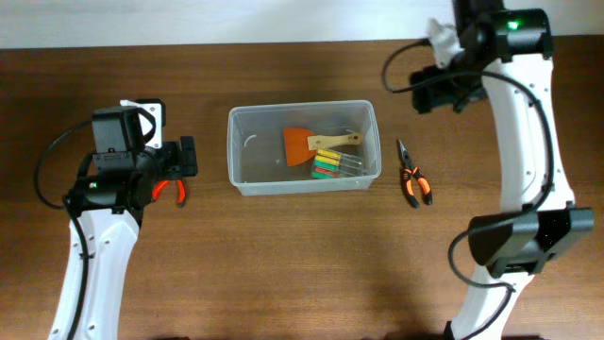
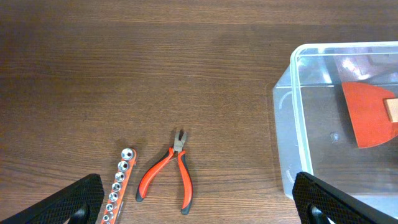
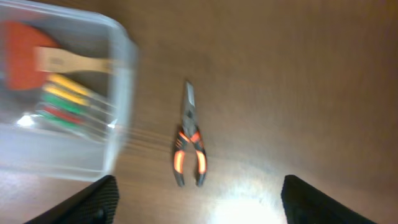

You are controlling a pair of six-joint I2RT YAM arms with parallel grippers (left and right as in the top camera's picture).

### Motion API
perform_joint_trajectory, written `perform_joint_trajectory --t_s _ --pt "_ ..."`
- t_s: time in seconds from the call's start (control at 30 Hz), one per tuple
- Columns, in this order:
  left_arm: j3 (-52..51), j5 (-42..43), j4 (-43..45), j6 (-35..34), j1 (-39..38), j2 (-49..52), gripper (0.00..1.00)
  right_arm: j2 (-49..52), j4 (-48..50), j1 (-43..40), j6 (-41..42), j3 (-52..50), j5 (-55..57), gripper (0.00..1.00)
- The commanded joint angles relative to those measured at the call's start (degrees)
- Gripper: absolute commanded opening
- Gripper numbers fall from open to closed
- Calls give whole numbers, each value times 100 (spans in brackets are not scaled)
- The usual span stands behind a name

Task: Pack container
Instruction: 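Lower the right gripper onto the orange-black needle-nose pliers and grasp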

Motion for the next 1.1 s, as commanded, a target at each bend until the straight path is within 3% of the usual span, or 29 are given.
perform_joint_trajectory --t_s 0.0,0.3,0.47,0.73,1.07 --pt "105 -39 11 92 -22 22 99 153 129 -284 374 -741 42 80" --pt "105 -39 11 92 -22 22 99 153 1025 -490 256 -2658 46 79" --pt "105 -39 11 92 -22 22 99 153 1624 -490 188 -3541 46 74" --pt "105 -39 11 92 -22 22 99 153 2656 -479 190 -4413 -2 72" --pt "105 -39 11 92 -22 22 99 153 3353 -479 190 -4903 0 62"
